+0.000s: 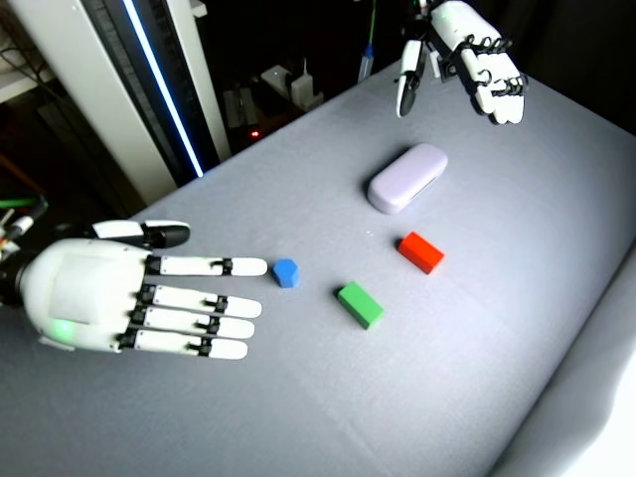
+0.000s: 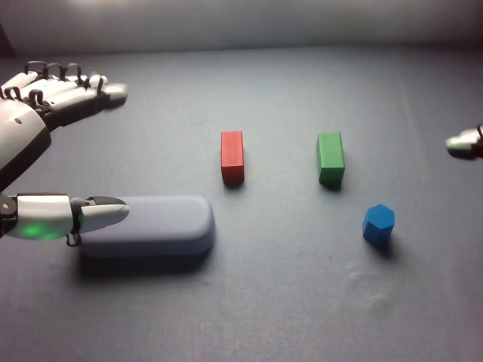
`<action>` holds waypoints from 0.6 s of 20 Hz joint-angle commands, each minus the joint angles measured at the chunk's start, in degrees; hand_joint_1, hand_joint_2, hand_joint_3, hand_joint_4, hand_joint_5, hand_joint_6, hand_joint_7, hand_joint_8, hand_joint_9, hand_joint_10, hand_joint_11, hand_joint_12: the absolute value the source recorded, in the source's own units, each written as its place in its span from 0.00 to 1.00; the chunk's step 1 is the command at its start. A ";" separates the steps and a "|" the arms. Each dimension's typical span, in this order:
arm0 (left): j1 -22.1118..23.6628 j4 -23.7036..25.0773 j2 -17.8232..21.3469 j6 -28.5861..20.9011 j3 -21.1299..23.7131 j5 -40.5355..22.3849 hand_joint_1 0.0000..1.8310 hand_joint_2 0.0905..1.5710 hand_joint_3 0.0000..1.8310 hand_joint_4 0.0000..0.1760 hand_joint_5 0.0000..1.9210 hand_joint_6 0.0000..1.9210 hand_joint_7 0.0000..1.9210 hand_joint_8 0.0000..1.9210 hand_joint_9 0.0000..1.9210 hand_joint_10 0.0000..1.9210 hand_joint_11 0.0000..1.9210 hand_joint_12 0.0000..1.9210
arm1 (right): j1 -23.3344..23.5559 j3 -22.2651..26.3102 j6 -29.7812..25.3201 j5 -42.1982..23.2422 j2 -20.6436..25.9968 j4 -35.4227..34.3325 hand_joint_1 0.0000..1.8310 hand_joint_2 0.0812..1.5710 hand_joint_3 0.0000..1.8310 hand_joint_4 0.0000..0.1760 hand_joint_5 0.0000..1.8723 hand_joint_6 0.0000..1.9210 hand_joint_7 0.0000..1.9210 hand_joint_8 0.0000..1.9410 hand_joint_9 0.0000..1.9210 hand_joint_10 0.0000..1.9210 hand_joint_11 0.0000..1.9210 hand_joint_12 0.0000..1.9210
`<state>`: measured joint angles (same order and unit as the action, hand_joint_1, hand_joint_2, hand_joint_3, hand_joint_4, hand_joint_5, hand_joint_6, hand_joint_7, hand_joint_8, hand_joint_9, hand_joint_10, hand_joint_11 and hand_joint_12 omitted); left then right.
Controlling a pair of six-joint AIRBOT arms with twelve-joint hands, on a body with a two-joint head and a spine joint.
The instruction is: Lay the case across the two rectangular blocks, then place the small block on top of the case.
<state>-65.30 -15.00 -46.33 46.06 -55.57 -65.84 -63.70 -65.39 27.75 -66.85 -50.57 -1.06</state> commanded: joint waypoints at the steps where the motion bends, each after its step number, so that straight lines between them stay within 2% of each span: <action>1: 0.31 0.21 -0.11 -0.20 0.06 -6.08 0.37 0.55 0.00 0.00 0.23 0.00 0.15 0.00 0.13 0.02 0.00 0.49 | 0.76 -0.25 -0.35 -6.63 0.03 -1.44 0.45 0.81 0.00 0.00 0.24 0.00 0.22 0.00 0.22 0.01 0.10 0.34; 3: 0.45 0.77 -0.14 -0.20 -0.03 -4.75 0.39 0.54 0.00 0.00 0.22 0.00 0.15 0.00 0.14 0.01 0.00 0.50 | 0.76 -0.26 -0.35 -6.60 0.01 -1.38 0.47 0.81 0.00 0.00 0.24 0.00 0.22 0.00 0.22 0.00 0.10 0.34; 5: 1.15 1.79 -0.46 -0.15 -0.70 -1.16 0.39 0.54 0.00 0.34 0.19 0.00 0.14 0.00 0.14 0.00 0.00 0.46 | 0.76 -0.27 -0.35 -6.58 0.00 -1.30 0.48 0.80 0.00 0.00 0.24 0.00 0.23 0.00 0.23 0.00 0.11 0.34; 6: 1.45 2.11 -0.85 0.04 -1.31 1.00 0.37 0.54 0.00 0.35 0.19 0.00 0.14 0.00 0.14 0.00 0.00 0.45 | 0.76 -0.29 -0.35 -6.57 -0.01 -1.29 0.48 0.80 0.00 0.00 0.24 0.00 0.23 0.00 0.23 0.00 0.12 0.35; 7: 1.87 2.38 -1.42 0.73 -2.00 3.86 0.39 0.52 0.00 0.45 0.18 0.00 0.14 0.00 0.13 0.00 0.00 0.44 | 0.77 -0.30 -0.35 -6.56 -0.04 -1.29 0.47 0.81 0.00 0.00 0.24 0.00 0.23 0.00 0.22 0.00 0.11 0.34; 8: 2.10 2.52 -1.68 1.11 -2.26 4.99 0.39 0.51 0.00 0.50 0.18 0.00 0.15 0.00 0.14 0.00 0.00 0.46 | 0.77 -0.31 -0.35 -6.56 -0.05 -1.28 0.47 0.81 0.00 0.00 0.24 0.00 0.23 0.00 0.22 0.00 0.10 0.34; 10: 3.42 3.39 -2.49 2.74 -2.95 9.40 0.41 0.49 0.00 0.40 0.19 0.00 0.18 0.00 0.17 0.01 0.00 0.45 | 0.77 -0.33 -0.35 -6.48 -0.05 -1.18 0.47 0.81 0.00 0.00 0.24 0.00 0.23 0.00 0.22 0.00 0.10 0.34; 12: 4.82 4.43 -3.46 3.50 -4.01 13.19 0.40 0.48 0.00 0.42 0.19 0.00 0.18 0.00 0.18 0.01 0.01 0.45 | 0.77 -0.33 -0.35 -6.40 -0.05 -1.18 0.48 0.81 0.00 0.00 0.24 0.00 0.23 0.00 0.23 0.00 0.11 0.34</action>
<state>-60.73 -10.31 -49.91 49.52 -59.55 -47.51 -63.70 -65.39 27.73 -66.61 -50.74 -0.71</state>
